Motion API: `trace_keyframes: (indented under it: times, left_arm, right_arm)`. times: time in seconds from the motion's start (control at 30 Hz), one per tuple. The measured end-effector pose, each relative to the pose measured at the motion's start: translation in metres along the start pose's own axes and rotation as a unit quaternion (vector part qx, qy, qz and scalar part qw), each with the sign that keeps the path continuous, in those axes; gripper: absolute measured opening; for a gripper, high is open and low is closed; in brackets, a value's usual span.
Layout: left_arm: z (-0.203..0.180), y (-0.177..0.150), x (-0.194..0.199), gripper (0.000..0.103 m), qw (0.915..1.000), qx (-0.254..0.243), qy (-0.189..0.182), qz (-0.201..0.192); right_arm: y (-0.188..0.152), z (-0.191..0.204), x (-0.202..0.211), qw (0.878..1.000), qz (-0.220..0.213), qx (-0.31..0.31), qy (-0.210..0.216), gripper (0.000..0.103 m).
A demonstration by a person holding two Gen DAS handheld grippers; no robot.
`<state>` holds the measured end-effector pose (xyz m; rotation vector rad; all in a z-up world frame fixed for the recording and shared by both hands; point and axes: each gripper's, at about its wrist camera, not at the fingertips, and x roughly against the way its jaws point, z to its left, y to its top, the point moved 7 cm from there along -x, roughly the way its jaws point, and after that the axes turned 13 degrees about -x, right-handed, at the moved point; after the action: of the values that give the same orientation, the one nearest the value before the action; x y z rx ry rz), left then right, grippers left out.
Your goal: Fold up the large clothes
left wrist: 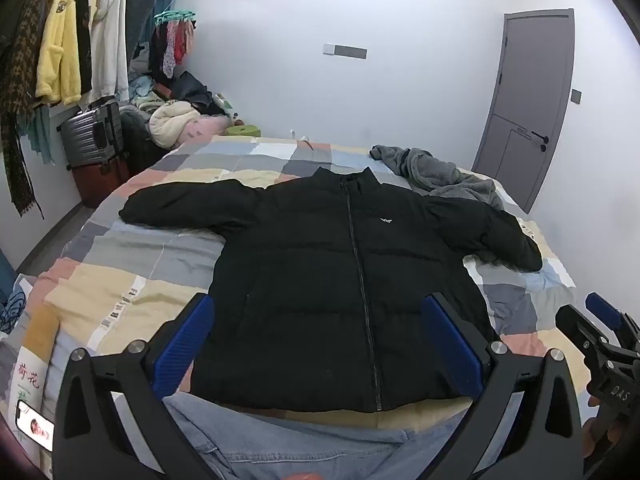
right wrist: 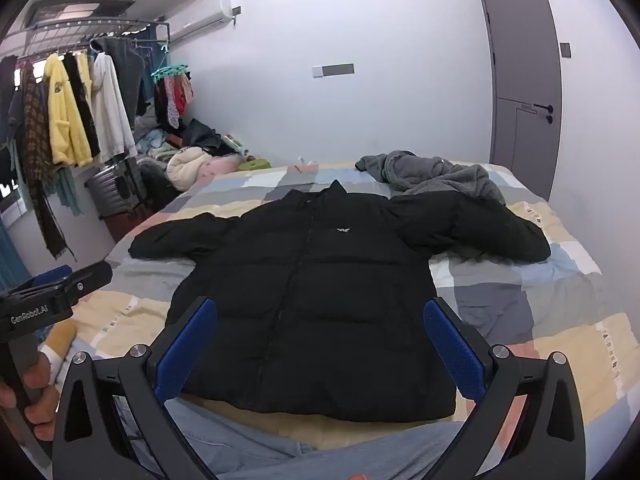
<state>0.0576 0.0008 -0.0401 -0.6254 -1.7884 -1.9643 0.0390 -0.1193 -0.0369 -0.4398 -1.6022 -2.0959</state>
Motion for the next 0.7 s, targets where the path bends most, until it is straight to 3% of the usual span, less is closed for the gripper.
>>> trace_keyframes:
  times: [0.7]
  left_arm:
    - [-0.006,-0.002,-0.002,0.103,0.9998,-0.011,-0.012,0.010]
  right_arm:
    - [0.004,-0.005,0.000,1.000,-0.003,-0.002,-0.013,0.103]
